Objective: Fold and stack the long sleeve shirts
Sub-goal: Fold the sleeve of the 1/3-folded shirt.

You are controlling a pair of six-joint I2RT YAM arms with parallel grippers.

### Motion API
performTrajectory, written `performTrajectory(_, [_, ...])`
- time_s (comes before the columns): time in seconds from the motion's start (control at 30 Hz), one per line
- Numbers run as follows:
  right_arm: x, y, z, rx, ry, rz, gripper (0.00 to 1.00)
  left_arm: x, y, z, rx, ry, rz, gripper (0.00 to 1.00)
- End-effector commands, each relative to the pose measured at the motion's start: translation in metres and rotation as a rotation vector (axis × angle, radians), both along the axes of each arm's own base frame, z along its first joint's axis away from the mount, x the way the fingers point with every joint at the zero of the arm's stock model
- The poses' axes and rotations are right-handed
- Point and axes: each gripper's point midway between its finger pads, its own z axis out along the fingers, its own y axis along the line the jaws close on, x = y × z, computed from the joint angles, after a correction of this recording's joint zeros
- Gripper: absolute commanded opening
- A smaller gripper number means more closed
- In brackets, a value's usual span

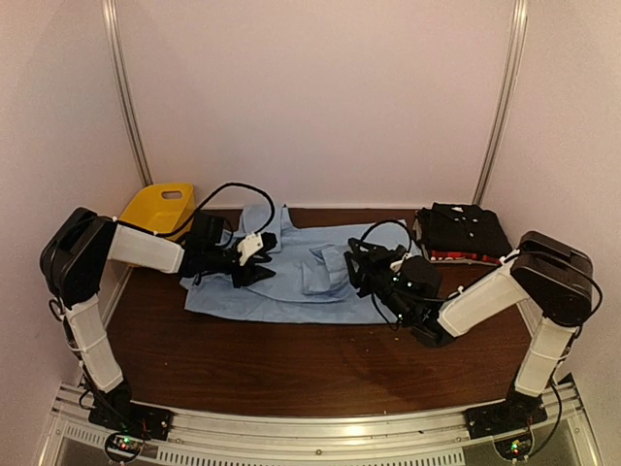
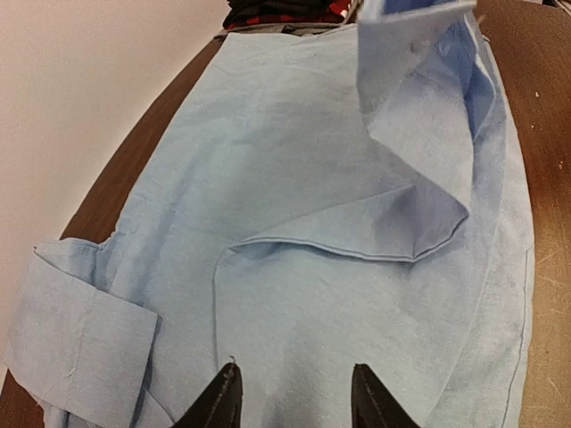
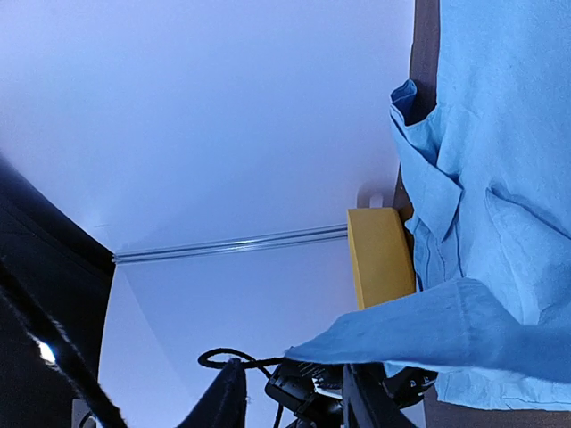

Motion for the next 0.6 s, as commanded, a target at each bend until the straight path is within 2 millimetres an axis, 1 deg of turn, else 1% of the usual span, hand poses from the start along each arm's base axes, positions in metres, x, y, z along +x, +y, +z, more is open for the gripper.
performTrajectory(0.0, [-0.011,-0.008,0.019,-0.016,-0.041,-0.011,0.46,-0.004,-0.006,0.031,-0.077,-0.051,-0.016,0.43])
performTrajectory(0.03, [-0.015,-0.007,0.014,-0.05,-0.035,0.0,0.52,-0.004,-0.006,0.033,-0.081,-0.051,-0.015,0.43])
performTrajectory(0.07, [-0.02,-0.007,0.011,-0.082,-0.035,0.009,0.56,-0.004,-0.006,0.035,-0.087,-0.05,-0.013,0.44])
performTrajectory(0.13, [-0.028,-0.012,0.0,-0.15,-0.018,0.01,0.62,-0.005,-0.007,0.041,-0.101,-0.053,-0.012,0.44])
performTrajectory(0.23, [-0.039,-0.023,-0.008,-0.264,-0.03,0.011,0.67,-0.004,-0.008,0.048,-0.124,-0.054,-0.007,0.44])
performTrajectory(0.3, [-0.044,-0.025,-0.011,-0.392,-0.055,0.03,0.69,-0.004,-0.008,0.051,-0.132,-0.048,-0.002,0.43])
performTrajectory(0.4, [-0.042,-0.016,0.006,-0.657,-0.156,0.073,0.7,-0.002,-0.007,0.057,-0.146,-0.043,0.025,0.43])
performTrajectory(0.43, [-0.04,-0.014,0.004,-0.788,-0.16,0.096,0.7,-0.001,-0.006,0.061,-0.156,-0.041,0.038,0.44])
performTrajectory(0.47, [-0.038,-0.012,0.006,-0.89,-0.183,0.117,0.7,0.0,-0.006,0.067,-0.174,-0.044,0.052,0.44])
performTrajectory(0.5, [-0.035,-0.008,0.013,-0.976,-0.21,0.133,0.71,0.0,-0.005,0.072,-0.193,-0.04,0.066,0.44])
performTrajectory(0.57, [-0.029,-0.006,0.018,-1.137,-0.244,0.16,0.72,0.0,-0.003,0.082,-0.236,-0.033,0.099,0.45])
